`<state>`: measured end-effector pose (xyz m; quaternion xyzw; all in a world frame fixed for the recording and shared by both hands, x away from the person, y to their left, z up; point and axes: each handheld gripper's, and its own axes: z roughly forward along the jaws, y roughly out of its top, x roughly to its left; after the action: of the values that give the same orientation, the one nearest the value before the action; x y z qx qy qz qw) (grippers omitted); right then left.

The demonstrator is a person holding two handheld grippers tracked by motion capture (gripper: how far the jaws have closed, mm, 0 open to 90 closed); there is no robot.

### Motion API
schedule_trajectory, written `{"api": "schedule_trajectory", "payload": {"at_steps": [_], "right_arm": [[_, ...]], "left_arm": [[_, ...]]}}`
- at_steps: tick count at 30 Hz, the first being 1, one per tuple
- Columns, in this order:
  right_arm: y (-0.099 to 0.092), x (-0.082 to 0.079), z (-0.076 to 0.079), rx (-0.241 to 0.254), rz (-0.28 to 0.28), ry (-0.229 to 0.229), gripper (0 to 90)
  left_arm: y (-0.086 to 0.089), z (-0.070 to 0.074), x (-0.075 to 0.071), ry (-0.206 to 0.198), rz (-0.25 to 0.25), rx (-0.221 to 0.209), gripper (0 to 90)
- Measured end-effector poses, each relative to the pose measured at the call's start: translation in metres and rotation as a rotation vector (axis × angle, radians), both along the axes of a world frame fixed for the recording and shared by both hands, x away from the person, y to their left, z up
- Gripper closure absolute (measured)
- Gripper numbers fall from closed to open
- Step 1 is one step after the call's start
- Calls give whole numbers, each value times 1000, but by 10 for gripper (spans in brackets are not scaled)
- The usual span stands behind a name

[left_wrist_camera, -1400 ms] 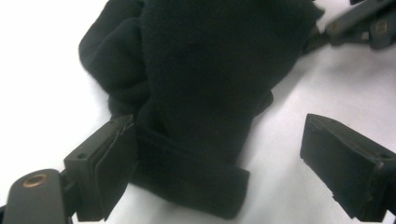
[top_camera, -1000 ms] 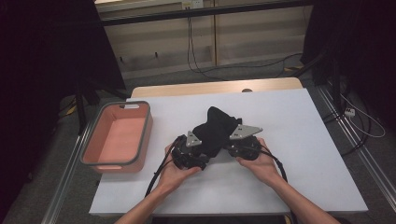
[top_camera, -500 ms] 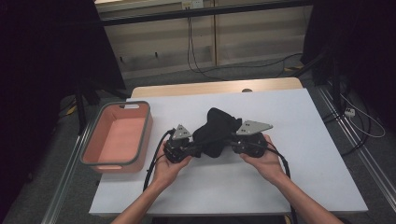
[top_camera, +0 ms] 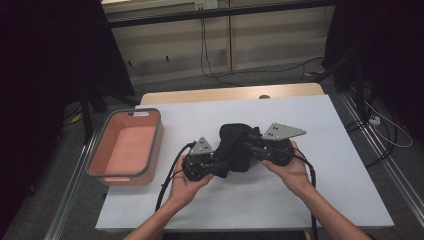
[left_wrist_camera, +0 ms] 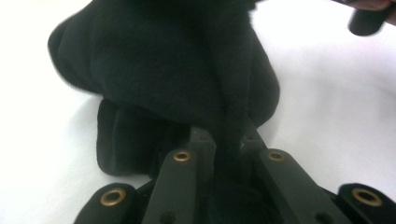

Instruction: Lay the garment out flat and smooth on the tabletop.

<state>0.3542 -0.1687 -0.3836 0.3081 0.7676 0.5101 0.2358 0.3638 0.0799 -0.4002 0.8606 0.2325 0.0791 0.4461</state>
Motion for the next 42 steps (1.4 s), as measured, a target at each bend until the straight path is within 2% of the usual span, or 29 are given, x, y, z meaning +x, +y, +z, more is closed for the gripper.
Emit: {"api": "schedule_trajectory", "payload": {"at_steps": [5, 8, 12, 16, 19, 21, 24, 27, 29, 30, 32, 35, 38, 40, 42], "right_arm": [[1, 5, -9, -10, -7, 19, 698], [2, 9, -13, -23, -7, 28, 705], [11, 18, -16, -37, -3, 34, 710], [25, 27, -16, -42, 13, 39, 713], [36, 32, -14, -41, 31, 38, 713], [43, 34, -13, -42, 43, 33, 709], [46, 35, -14, -38, 46, 40, 673], [44, 35, -20, -43, 42, 61, 582], [41, 33, -22, -46, 39, 64, 561], [39, 31, -23, -45, 41, 65, 543], [35, 28, -23, -38, 34, 71, 481], [29, 23, -22, -32, 25, 71, 417], [21, 18, -21, -34, 17, 72, 360], [16, 14, -21, -35, 8, 70, 331], [10, 11, -20, -43, -10, 64, 307]], "left_arm": [[1, -9, 4, 12, 14, 11, 785], [3, -8, 7, 7, 41, 5, 592], [7, -5, 11, -10, 81, 0, 464], [11, -1, 17, -39, 113, 12, 400], [14, 0, 22, -48, 134, 14, 391], [15, -3, 26, -50, 145, 38, 409], [17, -11, 30, -14, 149, 46, 476], [16, -16, 32, -2, 135, 70, 650], [16, -19, 32, -8, 149, 103, 801], [16, -21, 33, -2, 139, 113, 835], [16, -24, 34, -5, 145, 142, 852], [20, -27, 36, 6, 152, 155, 856], [26, -32, 39, 24, 161, 163, 858], [32, -35, 39, 62, 165, 143, 858], [37, -37, 40, 71, 180, 147, 858]]}}
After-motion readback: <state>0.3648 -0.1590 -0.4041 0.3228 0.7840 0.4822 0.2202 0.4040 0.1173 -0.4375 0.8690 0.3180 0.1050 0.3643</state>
